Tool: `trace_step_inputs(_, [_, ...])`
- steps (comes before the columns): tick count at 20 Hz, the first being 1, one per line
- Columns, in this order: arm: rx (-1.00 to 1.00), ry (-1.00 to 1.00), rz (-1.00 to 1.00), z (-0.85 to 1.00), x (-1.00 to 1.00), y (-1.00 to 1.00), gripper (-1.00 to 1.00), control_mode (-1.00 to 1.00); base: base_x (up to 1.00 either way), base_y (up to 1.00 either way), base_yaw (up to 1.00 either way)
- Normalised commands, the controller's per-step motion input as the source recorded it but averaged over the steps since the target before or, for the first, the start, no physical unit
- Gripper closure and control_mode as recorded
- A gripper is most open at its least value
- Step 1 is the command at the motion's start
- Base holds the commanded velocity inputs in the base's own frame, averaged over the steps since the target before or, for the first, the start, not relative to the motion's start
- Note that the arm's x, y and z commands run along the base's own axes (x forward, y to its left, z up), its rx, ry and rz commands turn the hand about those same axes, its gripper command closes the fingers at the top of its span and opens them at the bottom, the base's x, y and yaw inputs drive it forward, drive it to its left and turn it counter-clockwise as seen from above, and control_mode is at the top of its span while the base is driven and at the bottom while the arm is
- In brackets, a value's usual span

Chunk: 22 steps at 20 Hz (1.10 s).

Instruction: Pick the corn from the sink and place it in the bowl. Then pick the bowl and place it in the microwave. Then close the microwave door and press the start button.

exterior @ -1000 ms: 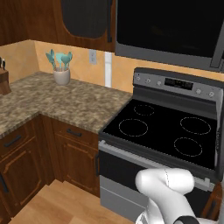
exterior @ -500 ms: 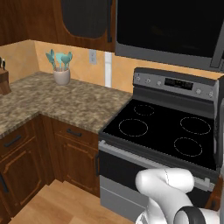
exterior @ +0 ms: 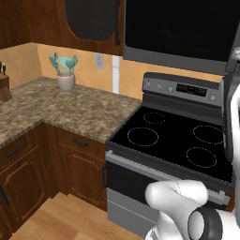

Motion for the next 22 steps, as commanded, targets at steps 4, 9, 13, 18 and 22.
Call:
trace_step_inputs(4, [0.0,0.01,0.02,0.0,0.52,-0.21,1.0,-1.0,0.0,0.0,0.0])
trace_step_inputs(9, [0.01,0.0,0.05,0.0,0.35,-0.39,1.0,-1.0,0.0,0.0,0.0])
trace_step_inputs(13, [0.04,0.0,0.07,0.0,0.13,-0.47,1.0,-1.0,0.0,0.0,0.0])
trace_step_inputs(18, [0.01,0.0,0.04,-0.04,0.04,-0.25,1.0,-1.0,0.0,0.0,0.0])
trace_step_inputs(22, [0.0,0.0,0.01,-0.1,0.13,-0.07,1.0,-1.0,0.0,0.0,0.0])
